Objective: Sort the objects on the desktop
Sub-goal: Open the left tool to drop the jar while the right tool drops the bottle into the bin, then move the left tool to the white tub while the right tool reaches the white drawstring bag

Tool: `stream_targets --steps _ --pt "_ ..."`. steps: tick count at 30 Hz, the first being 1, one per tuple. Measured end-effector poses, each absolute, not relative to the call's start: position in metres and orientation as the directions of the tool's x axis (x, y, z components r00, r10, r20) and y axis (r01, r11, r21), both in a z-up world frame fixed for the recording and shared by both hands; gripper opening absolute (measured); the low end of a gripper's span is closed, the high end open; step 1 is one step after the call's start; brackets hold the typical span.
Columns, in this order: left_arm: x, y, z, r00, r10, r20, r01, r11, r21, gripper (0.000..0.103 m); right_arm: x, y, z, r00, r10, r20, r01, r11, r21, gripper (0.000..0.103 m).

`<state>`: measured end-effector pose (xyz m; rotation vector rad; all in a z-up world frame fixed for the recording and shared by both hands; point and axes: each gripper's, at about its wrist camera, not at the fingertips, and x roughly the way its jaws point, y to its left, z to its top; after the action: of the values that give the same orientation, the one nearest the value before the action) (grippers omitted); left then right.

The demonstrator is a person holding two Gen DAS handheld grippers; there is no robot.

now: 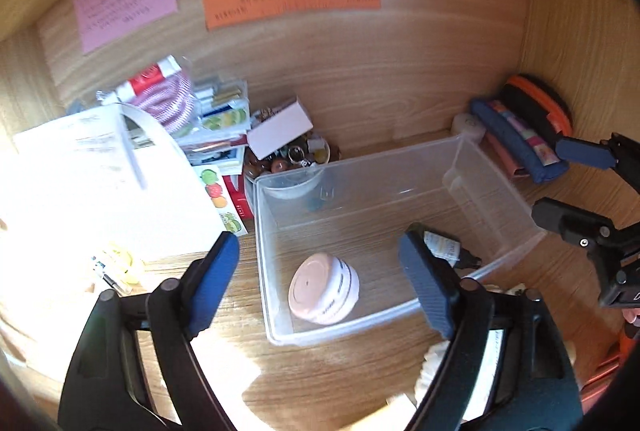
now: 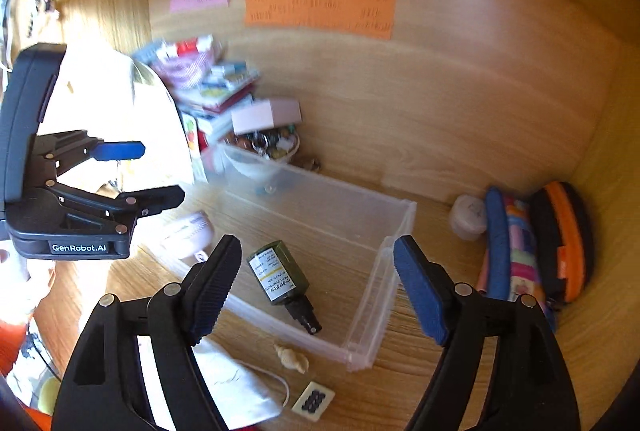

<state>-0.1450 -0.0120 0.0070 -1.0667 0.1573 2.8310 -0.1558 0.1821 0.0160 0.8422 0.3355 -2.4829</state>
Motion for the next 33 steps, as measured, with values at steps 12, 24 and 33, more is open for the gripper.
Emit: stream_targets --steps 12,24,33 --pt "-0.059 -0.021 0.019 -0.816 0.112 -0.568 -0.146 -0.989 0.015 0.094 -0.074 0.224 0.022 -0.776 -0.391 -0.495 0.47 -0.882 -0.041 0.082" --pt "-0.023 -0.024 -0.038 -0.722 0.13 -0.68 -0.116 -0.991 -0.066 0.094 -0.045 0.258 -0.032 -0.734 -0.361 -0.575 0.406 -0.912 0.054 0.082" --pt "-0.025 -0.013 -0.085 -0.621 0.164 -0.767 -0.095 -0.986 -0.134 0.094 -0.049 0.251 -0.062 -0.607 -0.473 -0.639 0.46 -0.864 0.204 0.082"
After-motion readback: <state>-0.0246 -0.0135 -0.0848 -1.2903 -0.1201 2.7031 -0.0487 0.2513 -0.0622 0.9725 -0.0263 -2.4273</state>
